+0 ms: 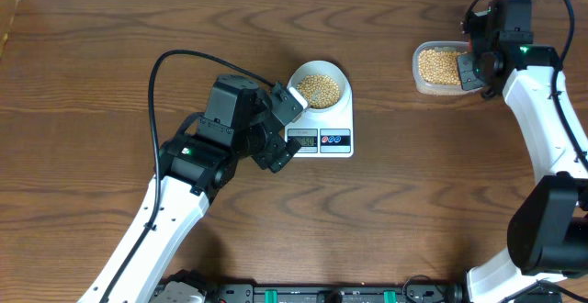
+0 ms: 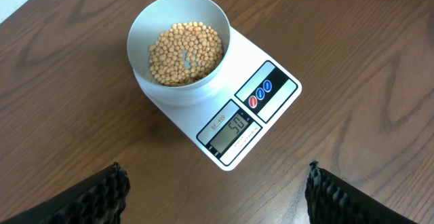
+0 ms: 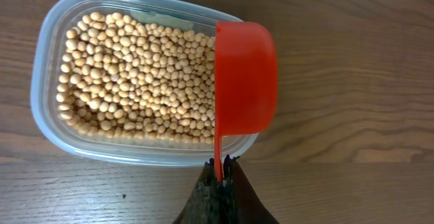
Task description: Scoop item into bowl and weigh 50g on scale
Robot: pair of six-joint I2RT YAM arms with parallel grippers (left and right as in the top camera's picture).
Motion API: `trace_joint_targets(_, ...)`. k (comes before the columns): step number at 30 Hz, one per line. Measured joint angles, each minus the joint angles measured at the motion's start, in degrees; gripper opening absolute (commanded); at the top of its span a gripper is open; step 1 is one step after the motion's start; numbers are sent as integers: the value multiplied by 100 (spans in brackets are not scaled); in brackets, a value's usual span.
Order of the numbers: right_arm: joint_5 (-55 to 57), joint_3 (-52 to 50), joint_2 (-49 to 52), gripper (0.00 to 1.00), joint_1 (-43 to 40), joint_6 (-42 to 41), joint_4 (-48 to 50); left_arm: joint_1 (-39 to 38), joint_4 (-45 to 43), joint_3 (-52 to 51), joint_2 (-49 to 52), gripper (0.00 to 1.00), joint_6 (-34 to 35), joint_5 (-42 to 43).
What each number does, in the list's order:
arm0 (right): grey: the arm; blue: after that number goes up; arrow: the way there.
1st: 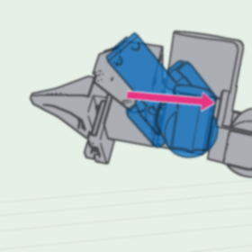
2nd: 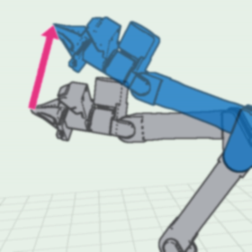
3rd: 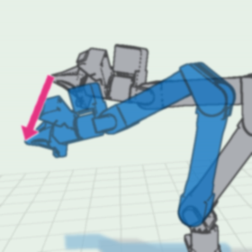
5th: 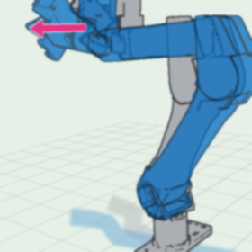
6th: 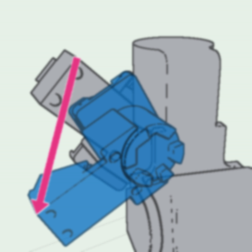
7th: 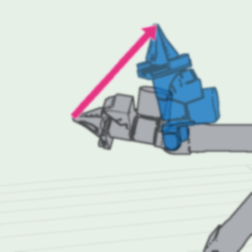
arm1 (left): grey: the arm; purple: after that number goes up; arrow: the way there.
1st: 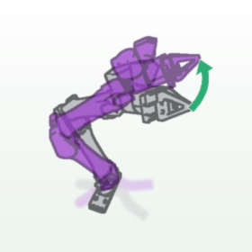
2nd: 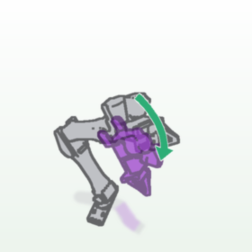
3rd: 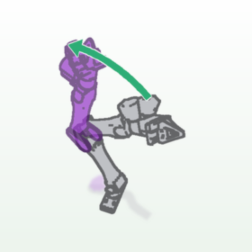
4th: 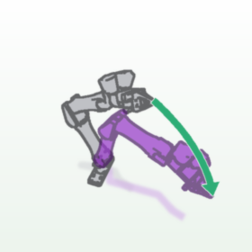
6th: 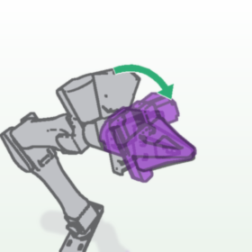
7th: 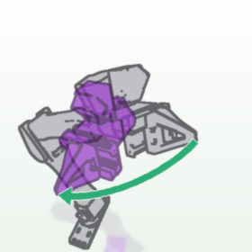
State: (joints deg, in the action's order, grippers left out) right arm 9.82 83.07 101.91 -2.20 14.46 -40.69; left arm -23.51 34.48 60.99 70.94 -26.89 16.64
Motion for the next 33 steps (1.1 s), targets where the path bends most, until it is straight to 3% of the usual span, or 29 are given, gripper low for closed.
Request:
trace_joint_targets(4,72,0,0,1,20,-122,2,0,0,0,0,86,0,0)
trace_joint_targets(8,-26,0,0,1,20,-811,4,-2,0,0,0,86,0,-2)
trace_joint_targets(19,-1410,0,0,1,20,-3707,234,-2,0,0,0,86,0,-2)
trace_joint_targets(28,-1261,0,0,1,22,-5635,267,0,0,0,0,86,0,0)
trace_joint_targets(33,-1082,-13,0,2,22,-6273,627,-2,0,0,0,86,0,0)
